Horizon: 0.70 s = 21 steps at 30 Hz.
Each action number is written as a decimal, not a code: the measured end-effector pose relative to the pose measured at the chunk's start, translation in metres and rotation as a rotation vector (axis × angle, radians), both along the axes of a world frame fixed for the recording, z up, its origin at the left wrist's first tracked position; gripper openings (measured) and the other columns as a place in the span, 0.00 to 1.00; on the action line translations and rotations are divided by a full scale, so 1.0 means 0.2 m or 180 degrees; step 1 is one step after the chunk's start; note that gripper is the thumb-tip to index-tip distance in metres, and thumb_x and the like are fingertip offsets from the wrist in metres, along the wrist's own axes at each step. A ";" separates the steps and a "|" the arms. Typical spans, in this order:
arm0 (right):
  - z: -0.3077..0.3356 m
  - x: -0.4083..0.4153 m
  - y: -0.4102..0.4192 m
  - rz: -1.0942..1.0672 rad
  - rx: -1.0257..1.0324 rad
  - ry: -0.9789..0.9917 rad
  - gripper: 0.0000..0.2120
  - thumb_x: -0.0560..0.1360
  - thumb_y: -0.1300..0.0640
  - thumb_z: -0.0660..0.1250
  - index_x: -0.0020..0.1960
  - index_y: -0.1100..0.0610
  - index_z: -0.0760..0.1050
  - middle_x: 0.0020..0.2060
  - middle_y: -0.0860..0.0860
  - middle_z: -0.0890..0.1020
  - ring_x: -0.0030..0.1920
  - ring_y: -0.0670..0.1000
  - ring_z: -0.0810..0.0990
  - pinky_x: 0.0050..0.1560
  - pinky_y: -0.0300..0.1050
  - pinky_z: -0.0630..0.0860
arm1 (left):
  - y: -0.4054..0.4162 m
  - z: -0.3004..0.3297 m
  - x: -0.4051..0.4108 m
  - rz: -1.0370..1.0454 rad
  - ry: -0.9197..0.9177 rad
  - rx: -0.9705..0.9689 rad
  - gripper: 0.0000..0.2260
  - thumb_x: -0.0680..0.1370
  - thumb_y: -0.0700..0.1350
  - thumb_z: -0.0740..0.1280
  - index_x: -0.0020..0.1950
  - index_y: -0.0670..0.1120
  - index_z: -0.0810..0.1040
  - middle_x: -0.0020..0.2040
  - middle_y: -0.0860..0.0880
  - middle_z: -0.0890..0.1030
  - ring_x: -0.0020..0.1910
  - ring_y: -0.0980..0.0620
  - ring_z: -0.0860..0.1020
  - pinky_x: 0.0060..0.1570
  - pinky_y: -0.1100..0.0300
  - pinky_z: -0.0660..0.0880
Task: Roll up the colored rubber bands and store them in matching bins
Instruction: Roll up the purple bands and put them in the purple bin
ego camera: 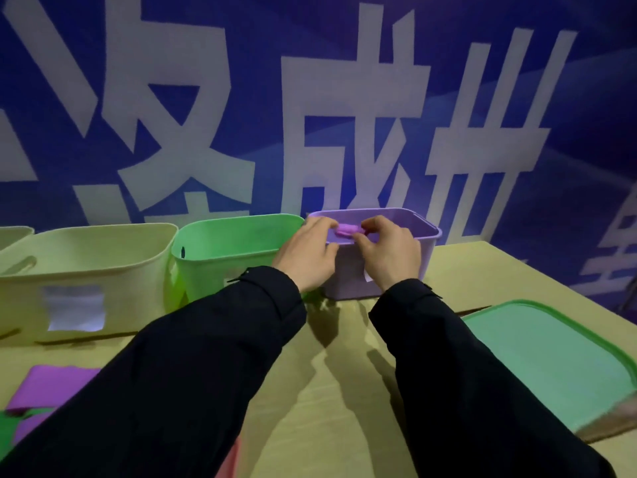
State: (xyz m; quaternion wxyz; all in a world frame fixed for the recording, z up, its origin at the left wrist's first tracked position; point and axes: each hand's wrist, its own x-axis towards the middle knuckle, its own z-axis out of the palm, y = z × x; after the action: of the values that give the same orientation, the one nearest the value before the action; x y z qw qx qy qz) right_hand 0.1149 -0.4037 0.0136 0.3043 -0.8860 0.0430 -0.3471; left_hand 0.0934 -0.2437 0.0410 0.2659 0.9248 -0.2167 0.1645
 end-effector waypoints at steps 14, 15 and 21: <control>0.06 -0.40 0.27 0.0746 0.0147 0.0006 0.13 0.77 0.44 0.69 0.49 0.53 0.86 0.45 0.49 0.87 0.46 0.51 0.84 0.48 0.51 0.81 | 0.21 -0.01 -0.28 0.0110 -0.0136 -0.0259 0.10 0.84 0.43 0.61 0.62 0.47 0.79 0.61 0.46 0.78 0.60 0.48 0.77 0.64 0.50 0.74; 0.07 -0.43 0.31 0.0792 0.0132 0.0026 0.13 0.77 0.44 0.69 0.50 0.53 0.86 0.45 0.49 0.87 0.46 0.50 0.83 0.48 0.49 0.80 | 0.25 0.00 -0.32 0.0127 -0.0136 -0.0281 0.10 0.84 0.43 0.61 0.62 0.47 0.79 0.62 0.46 0.78 0.61 0.48 0.78 0.64 0.50 0.74; 0.07 -0.56 0.58 0.1056 0.0092 0.0216 0.14 0.76 0.42 0.69 0.51 0.52 0.85 0.46 0.47 0.87 0.47 0.48 0.84 0.51 0.51 0.82 | 0.54 0.01 -0.54 0.0351 -0.0128 -0.0419 0.10 0.83 0.44 0.62 0.61 0.46 0.80 0.61 0.47 0.80 0.59 0.48 0.79 0.63 0.49 0.75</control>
State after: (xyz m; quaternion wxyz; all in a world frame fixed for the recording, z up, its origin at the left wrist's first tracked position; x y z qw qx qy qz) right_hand 0.0035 -0.2878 0.0267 0.3685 -0.8878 -0.0886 -0.2613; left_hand -0.0155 -0.1361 0.0437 0.3123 0.9123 -0.1595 0.2114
